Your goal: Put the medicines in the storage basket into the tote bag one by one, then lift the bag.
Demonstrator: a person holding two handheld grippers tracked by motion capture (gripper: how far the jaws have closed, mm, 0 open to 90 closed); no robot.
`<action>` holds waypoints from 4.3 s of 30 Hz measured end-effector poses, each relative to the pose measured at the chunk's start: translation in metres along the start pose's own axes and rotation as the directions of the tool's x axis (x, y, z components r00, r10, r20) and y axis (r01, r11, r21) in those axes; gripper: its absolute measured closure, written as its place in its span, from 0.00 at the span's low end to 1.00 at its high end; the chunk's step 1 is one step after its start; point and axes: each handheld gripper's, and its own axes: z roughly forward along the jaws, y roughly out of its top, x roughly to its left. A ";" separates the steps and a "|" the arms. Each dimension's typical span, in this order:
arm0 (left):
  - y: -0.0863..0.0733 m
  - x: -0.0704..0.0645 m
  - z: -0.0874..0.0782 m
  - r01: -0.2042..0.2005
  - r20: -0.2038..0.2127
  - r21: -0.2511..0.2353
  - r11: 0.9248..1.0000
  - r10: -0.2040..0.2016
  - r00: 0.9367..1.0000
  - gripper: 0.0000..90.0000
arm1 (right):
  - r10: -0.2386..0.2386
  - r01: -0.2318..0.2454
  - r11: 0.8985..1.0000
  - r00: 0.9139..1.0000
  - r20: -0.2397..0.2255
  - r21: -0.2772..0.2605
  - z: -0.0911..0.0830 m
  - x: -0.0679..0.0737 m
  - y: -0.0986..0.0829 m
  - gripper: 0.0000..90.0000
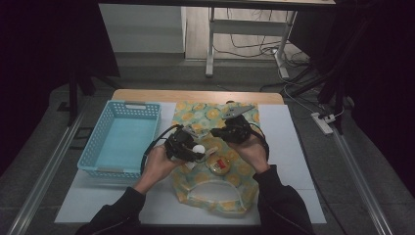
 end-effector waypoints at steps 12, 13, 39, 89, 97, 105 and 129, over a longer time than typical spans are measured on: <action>0.005 0.014 0.011 0.054 -0.091 -0.005 0.999 -0.055 0.994 0.56 | 0.001 -0.001 1.000 1.000 0.003 0.005 0.004 0.000 -0.001 1.00; 0.005 0.015 0.012 0.055 -0.098 -0.002 0.998 -0.055 0.994 0.56 | 0.002 -0.002 1.000 1.000 0.004 0.005 0.004 0.001 -0.001 1.00; -0.003 0.018 0.010 0.082 -0.066 -0.040 0.996 -0.084 0.994 0.36 | -0.002 0.002 1.000 1.000 0.004 0.009 0.006 0.002 -0.001 1.00; -0.043 -0.049 -0.005 -0.030 0.121 -0.178 0.984 0.052 0.991 0.00 | -0.008 0.008 1.000 1.000 -0.010 0.015 0.005 0.005 -0.003 1.00; -0.045 -0.057 0.008 -0.058 0.115 -0.143 0.988 0.074 0.991 0.00 | -0.008 0.008 1.000 1.000 -0.013 0.021 0.007 0.006 -0.004 1.00; -0.047 -0.060 0.023 -0.047 0.112 -0.104 0.994 0.058 0.992 0.00 | -0.011 0.011 1.000 1.000 -0.015 0.023 0.007 0.006 -0.004 1.00; -0.049 -0.061 0.067 -0.107 0.059 0.005 0.994 0.106 0.993 0.03 | -0.011 0.011 1.000 1.000 -0.016 0.028 0.009 0.007 -0.005 1.00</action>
